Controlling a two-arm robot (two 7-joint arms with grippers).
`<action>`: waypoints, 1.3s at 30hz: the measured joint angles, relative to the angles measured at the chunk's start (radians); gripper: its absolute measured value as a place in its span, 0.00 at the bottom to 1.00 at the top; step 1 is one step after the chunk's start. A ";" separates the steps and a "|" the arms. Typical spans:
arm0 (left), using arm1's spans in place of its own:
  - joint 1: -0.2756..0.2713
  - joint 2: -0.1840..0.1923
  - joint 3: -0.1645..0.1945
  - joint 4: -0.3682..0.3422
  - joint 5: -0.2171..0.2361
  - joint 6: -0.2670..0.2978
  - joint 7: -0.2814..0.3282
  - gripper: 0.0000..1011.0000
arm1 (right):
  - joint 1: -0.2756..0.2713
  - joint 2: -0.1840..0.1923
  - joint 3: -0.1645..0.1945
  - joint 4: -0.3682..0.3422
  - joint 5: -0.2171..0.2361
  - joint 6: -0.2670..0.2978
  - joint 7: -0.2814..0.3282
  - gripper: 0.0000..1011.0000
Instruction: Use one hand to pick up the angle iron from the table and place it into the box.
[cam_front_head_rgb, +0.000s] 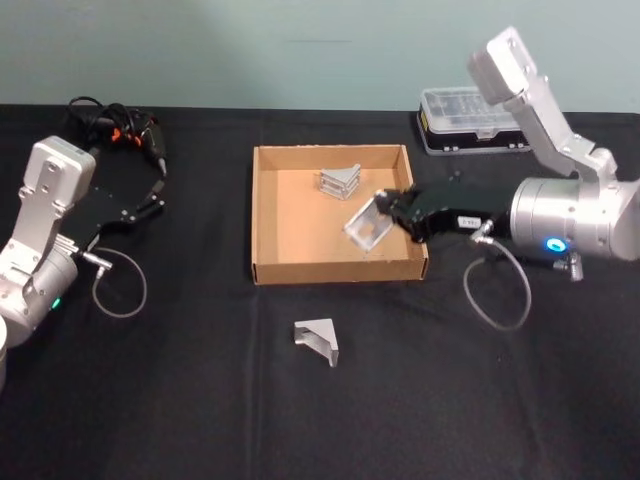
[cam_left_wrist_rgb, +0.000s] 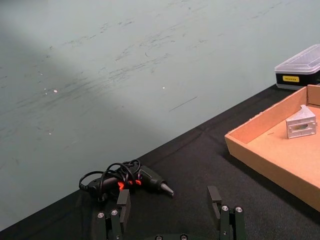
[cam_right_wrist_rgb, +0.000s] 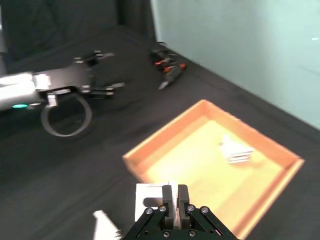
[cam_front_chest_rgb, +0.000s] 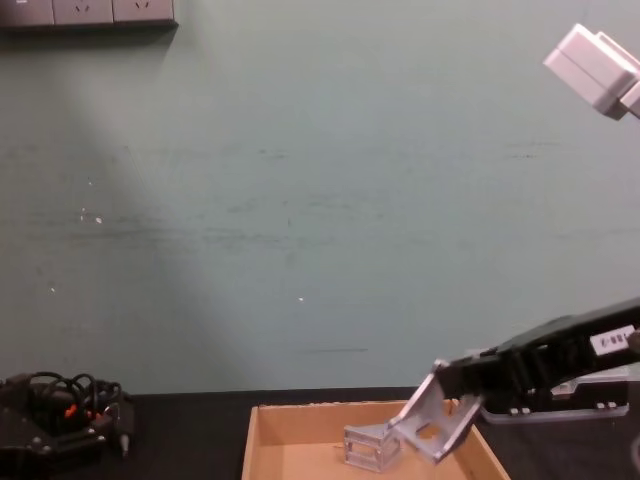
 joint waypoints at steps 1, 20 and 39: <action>0.000 0.000 0.000 0.000 0.000 0.000 0.000 0.99 | 0.012 -0.006 -0.002 0.023 -0.015 -0.010 -0.001 0.07; 0.000 0.000 0.000 0.000 0.000 0.000 0.000 0.99 | 0.112 -0.148 -0.055 0.351 -0.146 -0.093 0.032 0.07; 0.000 0.000 0.000 0.000 0.000 0.000 0.000 0.99 | 0.133 -0.201 -0.062 0.431 -0.206 -0.100 0.072 0.28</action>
